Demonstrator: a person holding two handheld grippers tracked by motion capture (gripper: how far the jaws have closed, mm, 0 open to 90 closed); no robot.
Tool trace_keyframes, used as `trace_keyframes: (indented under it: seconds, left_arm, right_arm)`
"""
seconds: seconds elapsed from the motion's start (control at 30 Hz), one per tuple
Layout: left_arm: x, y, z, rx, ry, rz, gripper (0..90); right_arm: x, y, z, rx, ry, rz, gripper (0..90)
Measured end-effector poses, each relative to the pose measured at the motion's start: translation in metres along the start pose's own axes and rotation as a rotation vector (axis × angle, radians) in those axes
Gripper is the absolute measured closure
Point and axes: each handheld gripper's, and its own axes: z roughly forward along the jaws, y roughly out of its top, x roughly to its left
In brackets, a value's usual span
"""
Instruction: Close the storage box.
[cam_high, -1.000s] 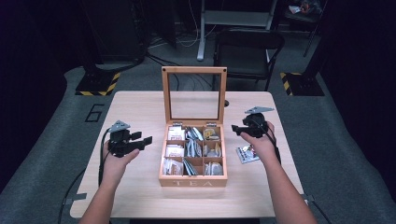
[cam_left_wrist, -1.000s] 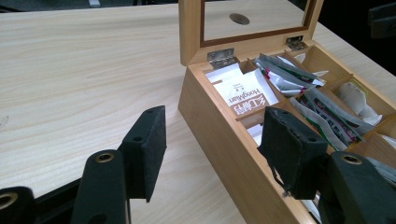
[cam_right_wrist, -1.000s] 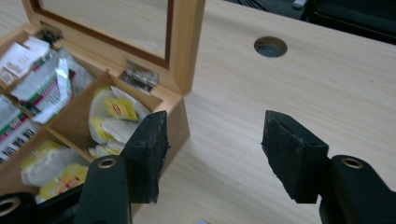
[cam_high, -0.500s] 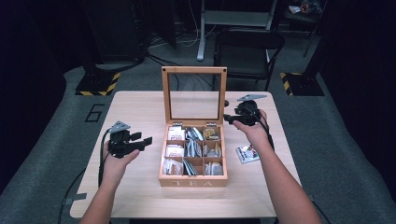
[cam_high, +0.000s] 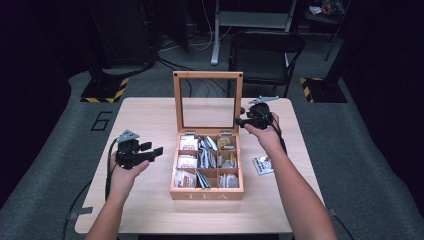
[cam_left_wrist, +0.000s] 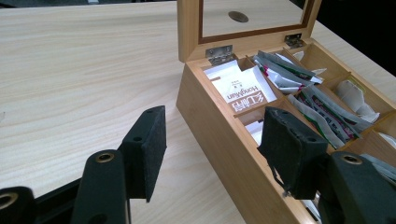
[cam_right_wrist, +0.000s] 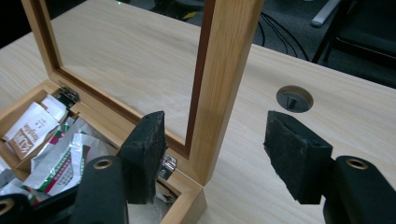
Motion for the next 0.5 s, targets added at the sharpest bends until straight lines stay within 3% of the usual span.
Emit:
trace_keyframes:
  seconds: [0.27, 0.5]
  left_arm:
    - [0.000, -0.003, -0.001, 0.004, 0.007, -0.004, 40.6]
    - [0.000, -0.004, -0.003, 0.005, 0.010, -0.006, 40.6]
  right_arm:
    - [0.002, 0.008, 0.013, 0.016, 0.015, -0.024, 35.1]
    - [0.000, 0.012, 0.023, 0.004, 0.025, -0.015, 35.4]
